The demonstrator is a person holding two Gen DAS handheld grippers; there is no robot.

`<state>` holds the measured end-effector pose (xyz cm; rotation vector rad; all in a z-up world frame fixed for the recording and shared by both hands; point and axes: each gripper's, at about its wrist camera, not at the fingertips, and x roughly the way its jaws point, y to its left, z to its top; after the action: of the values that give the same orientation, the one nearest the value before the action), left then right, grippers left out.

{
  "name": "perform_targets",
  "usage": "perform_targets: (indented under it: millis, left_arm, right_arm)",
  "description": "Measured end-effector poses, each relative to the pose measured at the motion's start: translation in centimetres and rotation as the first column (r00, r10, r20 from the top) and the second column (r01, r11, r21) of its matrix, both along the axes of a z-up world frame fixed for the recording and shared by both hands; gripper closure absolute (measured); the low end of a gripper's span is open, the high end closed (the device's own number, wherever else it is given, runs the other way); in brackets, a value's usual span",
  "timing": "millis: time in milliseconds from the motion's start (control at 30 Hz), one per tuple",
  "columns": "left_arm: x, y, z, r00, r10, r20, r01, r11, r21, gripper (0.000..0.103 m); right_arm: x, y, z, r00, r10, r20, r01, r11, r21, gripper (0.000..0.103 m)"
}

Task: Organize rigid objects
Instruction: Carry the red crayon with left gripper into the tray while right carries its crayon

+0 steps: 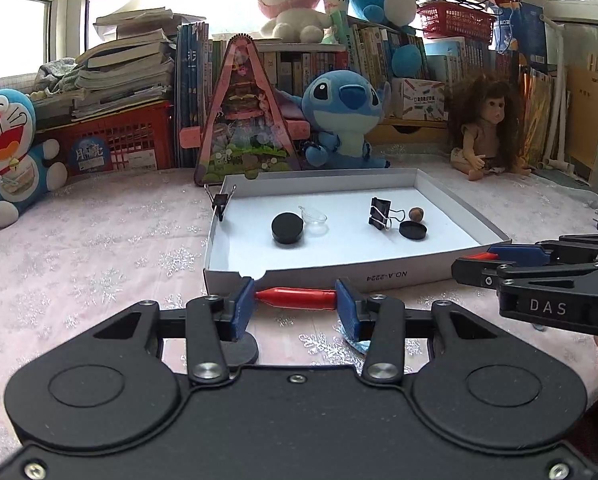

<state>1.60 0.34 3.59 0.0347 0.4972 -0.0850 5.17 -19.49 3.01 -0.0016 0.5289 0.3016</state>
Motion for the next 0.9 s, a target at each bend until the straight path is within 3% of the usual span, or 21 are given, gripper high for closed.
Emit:
perform_targets:
  millis: [367, 600, 900]
  left_arm:
    - [4.0, 1.3, 2.1, 1.000, 0.023, -0.020, -0.024, 0.996, -0.080, 0.061]
    - [6.8, 1.0, 2.0, 0.999, 0.031, -0.045, -0.036, 0.993, -0.114, 0.061]
    - [10.0, 0.3, 0.5, 0.995, 0.037, -0.091, -0.046, 0.995, -0.093, 0.061]
  right_arm:
    - [2.8, -1.6, 1.1, 0.996, -0.092, -0.010, 0.092, 0.995, 0.022, 0.055]
    - [4.6, -1.7, 1.0, 0.993, -0.115, -0.023, 0.115, 0.993, 0.020, 0.055]
    - [7.2, -1.3, -0.2, 0.989, -0.122, -0.084, 0.123, 0.992, 0.007, 0.055]
